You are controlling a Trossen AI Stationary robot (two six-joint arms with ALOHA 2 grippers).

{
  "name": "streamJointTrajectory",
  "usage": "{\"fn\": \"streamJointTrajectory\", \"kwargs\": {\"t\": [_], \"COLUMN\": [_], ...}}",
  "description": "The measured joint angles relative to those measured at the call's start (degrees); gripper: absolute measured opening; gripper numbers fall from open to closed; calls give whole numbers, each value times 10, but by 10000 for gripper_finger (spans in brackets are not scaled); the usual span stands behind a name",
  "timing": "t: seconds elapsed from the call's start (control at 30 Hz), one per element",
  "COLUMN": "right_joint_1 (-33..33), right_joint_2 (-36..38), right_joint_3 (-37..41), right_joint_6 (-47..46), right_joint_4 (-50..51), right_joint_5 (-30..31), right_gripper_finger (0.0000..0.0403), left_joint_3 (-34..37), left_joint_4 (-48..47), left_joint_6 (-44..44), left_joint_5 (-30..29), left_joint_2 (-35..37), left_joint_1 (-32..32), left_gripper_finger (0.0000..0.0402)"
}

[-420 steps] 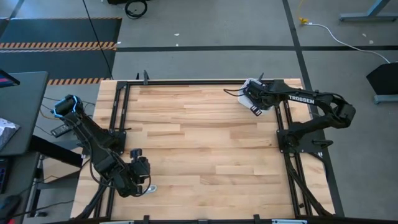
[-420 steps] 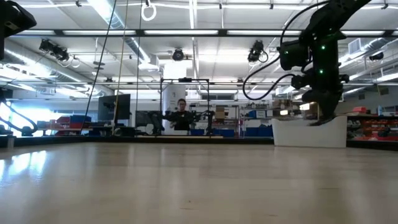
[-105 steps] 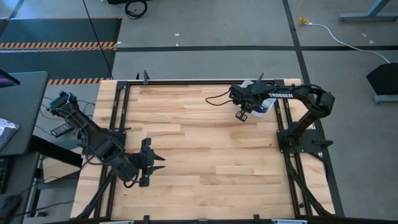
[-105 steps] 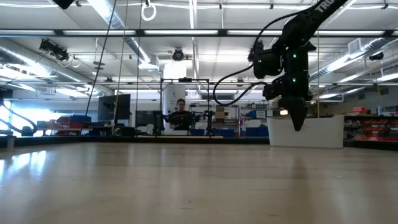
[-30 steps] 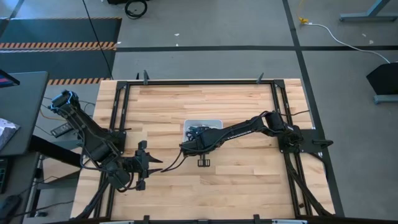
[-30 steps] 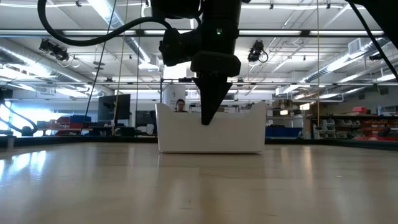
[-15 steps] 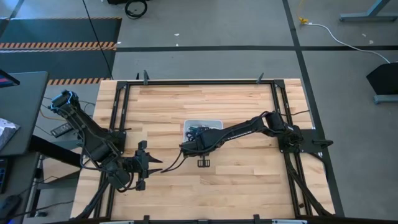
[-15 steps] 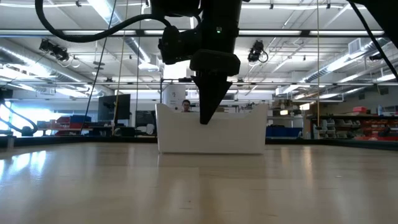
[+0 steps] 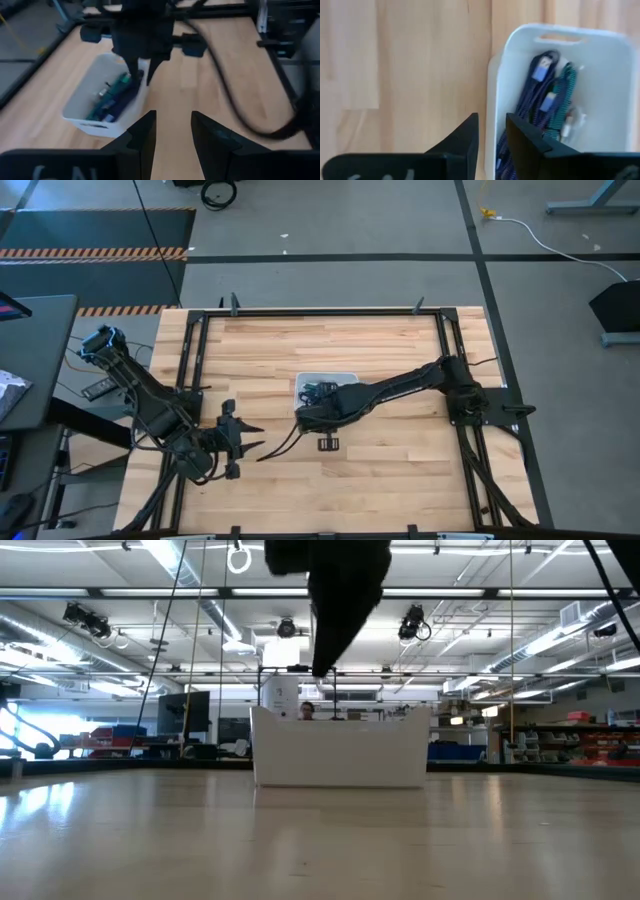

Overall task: Pick and place USB-C Cables
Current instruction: Return to Home Position

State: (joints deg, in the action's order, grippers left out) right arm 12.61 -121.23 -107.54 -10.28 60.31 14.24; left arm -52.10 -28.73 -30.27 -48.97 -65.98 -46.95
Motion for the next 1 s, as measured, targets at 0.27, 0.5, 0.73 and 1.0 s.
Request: {"fn": "streamJointTrajectory", "kwargs": {"t": [0.27, 0.5, 0.73, 1.0], "right_joint_1": [1, -7, -14, -48], "right_joint_2": [57, 81, 112, 170], "right_joint_3": [-1, -1, -1, 23], "right_joint_6": [14, 9, -5, -5], "right_joint_4": [-2, 69, 123, 99], "right_joint_5": [12, 11, 12, -15], "right_gripper_finger": [103, 103, 103, 100], "left_joint_3": [0, 0, 0, 0], "left_joint_4": [35, 111, 139, 160], "left_joint_6": [87, 202, 253, 275], "left_joint_5": [6, 160, 333, 398], "left_joint_2": [0, 0, -3, -41], "left_joint_1": [69, 196, 337, 380], "left_gripper_finger": [130, 130, 130, 130]}}
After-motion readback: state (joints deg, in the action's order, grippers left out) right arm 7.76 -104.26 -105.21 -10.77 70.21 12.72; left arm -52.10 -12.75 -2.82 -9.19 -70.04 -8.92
